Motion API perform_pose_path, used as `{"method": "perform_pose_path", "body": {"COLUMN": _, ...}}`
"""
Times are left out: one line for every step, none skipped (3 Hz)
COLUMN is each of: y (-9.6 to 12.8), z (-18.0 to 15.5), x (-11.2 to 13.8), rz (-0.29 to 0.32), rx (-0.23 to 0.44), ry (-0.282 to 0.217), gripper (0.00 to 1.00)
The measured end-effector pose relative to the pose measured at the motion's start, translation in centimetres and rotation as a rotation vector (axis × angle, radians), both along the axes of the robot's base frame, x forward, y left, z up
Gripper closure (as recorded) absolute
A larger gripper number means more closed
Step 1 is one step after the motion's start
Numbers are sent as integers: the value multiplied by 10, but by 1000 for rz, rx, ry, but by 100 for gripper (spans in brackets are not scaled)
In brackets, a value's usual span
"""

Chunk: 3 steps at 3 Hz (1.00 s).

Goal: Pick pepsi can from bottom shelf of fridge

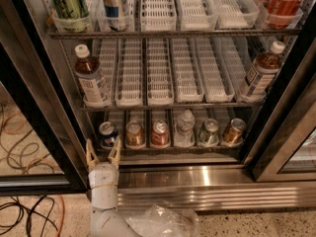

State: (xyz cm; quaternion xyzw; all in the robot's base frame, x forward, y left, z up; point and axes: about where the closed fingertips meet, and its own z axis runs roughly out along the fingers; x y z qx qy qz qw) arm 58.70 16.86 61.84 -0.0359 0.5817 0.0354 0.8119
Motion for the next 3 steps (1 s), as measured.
{"method": "perform_pose_path", "body": {"y": 1, "z": 1, "x": 12, "rz": 8, "rx": -2, "ry": 6, "gripper": 32}}
{"method": "perform_pose_path", "body": {"y": 4, "z": 6, "x": 32, "rz": 17, "rx": 1, "ry": 11, "gripper": 32}}
{"method": "perform_pose_path", "body": {"y": 7, "z": 7, "x": 49, "rz": 26, "rx": 1, "ry": 20, "gripper": 33}}
